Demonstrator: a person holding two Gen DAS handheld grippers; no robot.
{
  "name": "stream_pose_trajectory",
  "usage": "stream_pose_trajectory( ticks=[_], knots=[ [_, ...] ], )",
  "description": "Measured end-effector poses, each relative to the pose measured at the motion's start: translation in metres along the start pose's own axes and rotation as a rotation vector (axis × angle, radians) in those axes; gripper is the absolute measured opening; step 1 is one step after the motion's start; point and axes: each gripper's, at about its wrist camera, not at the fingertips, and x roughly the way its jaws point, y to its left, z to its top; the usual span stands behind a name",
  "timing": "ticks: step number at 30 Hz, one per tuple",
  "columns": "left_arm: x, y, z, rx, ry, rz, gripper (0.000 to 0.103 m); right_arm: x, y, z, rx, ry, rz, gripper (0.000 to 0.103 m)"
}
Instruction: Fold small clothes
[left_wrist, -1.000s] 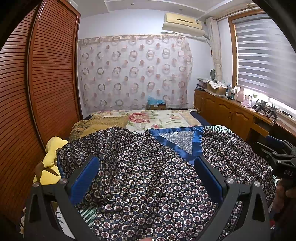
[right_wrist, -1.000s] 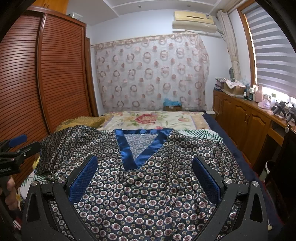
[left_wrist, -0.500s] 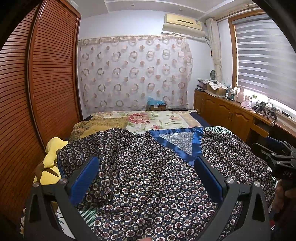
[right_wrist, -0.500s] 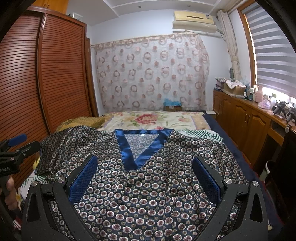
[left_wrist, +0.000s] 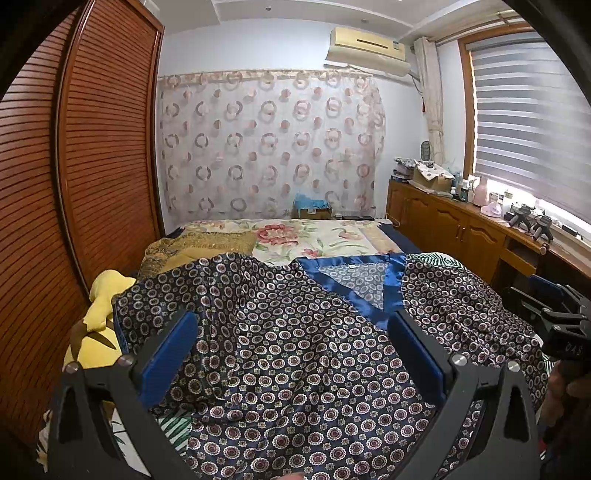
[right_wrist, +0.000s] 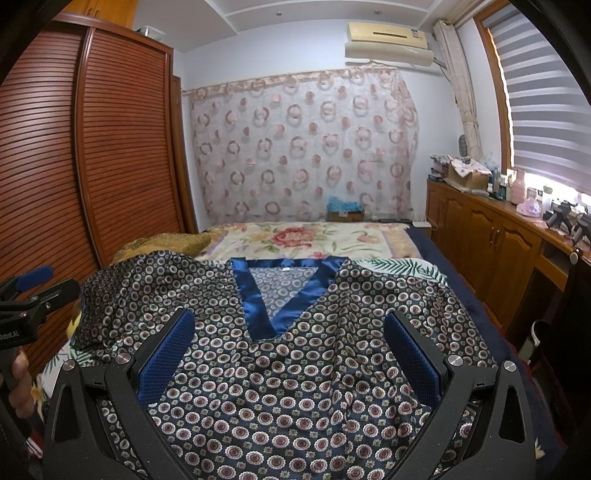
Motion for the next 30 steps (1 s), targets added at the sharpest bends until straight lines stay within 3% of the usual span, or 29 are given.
stream_pose_trajectory(
  ticks=[11,23,30],
  knots=[
    [0.02,0.034,-0.019,-0.038,0.058,0.009,0.103,0.022,0.011,-0.018,-0.011,0.05,0.057,0.103],
    [0.041,0.11,-0.044,-0.109,0.139,0.099,0.103,0.048,0.019,-0.038,-0.019,0.132,0.116,0.103],
    [0.057,0.158,-0.065,-0.17,0.231,0.113,0.103,0.06,0.026,-0.046,-0.031,0.183,0.151,0.103]
  ],
)
